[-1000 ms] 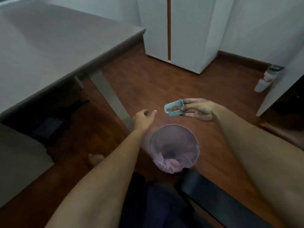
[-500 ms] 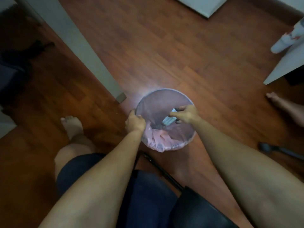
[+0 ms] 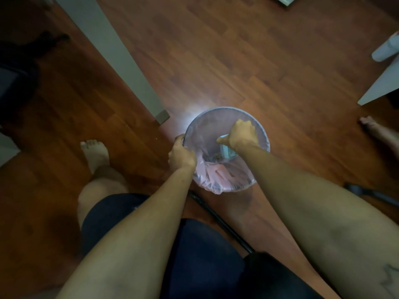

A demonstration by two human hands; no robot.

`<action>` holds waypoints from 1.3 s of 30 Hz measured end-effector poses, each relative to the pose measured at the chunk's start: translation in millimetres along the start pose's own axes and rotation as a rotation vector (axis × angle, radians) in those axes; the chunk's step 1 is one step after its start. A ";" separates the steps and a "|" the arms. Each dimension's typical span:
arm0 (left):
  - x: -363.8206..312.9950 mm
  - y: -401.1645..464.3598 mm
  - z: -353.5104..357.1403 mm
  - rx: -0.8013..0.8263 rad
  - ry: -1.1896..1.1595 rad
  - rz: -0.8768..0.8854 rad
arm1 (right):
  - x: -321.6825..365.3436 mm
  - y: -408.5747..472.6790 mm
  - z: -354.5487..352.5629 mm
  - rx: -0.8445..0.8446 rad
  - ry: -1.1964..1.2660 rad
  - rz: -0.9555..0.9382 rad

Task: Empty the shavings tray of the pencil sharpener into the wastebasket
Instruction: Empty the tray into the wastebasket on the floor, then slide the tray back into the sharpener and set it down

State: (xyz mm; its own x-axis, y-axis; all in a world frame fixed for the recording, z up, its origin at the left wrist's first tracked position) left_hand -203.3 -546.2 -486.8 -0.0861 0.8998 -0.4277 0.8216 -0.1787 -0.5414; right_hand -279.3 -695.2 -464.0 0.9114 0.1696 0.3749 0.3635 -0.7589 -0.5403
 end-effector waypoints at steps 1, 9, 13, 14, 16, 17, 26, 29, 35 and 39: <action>-1.1 -0.1 -1.4 0.019 0.008 -0.007 | 0.4 -2.2 -3.2 0.006 -0.004 0.002; -31.4 -18.5 -52.5 0.041 0.056 0.091 | 26.4 -37.9 -45.1 -0.024 0.077 -0.036; -57.5 -34.3 -104.1 -0.053 0.021 0.202 | 59.5 -66.9 -75.0 -0.083 0.194 -0.103; -64.4 -39.0 -117.9 -0.078 0.018 0.232 | 69.8 -75.1 -83.4 -0.094 0.211 -0.123; -77.7 -47.9 -147.9 -0.134 0.016 0.284 | 91.6 -92.1 -101.9 -0.116 0.259 -0.166; -83.1 -53.9 -164.6 -0.162 0.010 0.300 | 102.7 -101.9 -111.5 -0.129 0.282 -0.190; -102.6 -123.8 -328.6 -0.529 -0.077 0.491 | 215.4 -200.6 -197.2 -0.231 0.484 -0.459; -99.2 -148.9 -384.4 -0.622 -0.105 0.503 | 253.8 -241.3 -217.5 -0.268 0.539 -0.575; -56.7 -182.1 -483.7 -0.767 -0.264 0.475 | 324.9 -314.2 -216.3 -0.266 0.581 -0.773; -3.0 -194.7 -541.5 -0.913 -0.254 0.410 | 371.7 -365.4 -190.5 -0.148 0.646 -0.867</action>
State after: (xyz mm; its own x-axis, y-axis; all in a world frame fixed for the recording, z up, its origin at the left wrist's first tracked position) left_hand -57.8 -298.5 11.8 0.2673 0.7087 -0.6530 0.9203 0.0132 0.3910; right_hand -110.1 -474.6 16.3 0.0672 0.3540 0.9328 0.7675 -0.6157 0.1784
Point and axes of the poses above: each hand's wrist, its own y-axis towards the middle knuckle, its own z-axis out of the palm, x = y × z, the point moved 1 cm from there along y, towards the middle knuckle, and after that the axes turned 13 degrees about y, right-handed, at the moved point
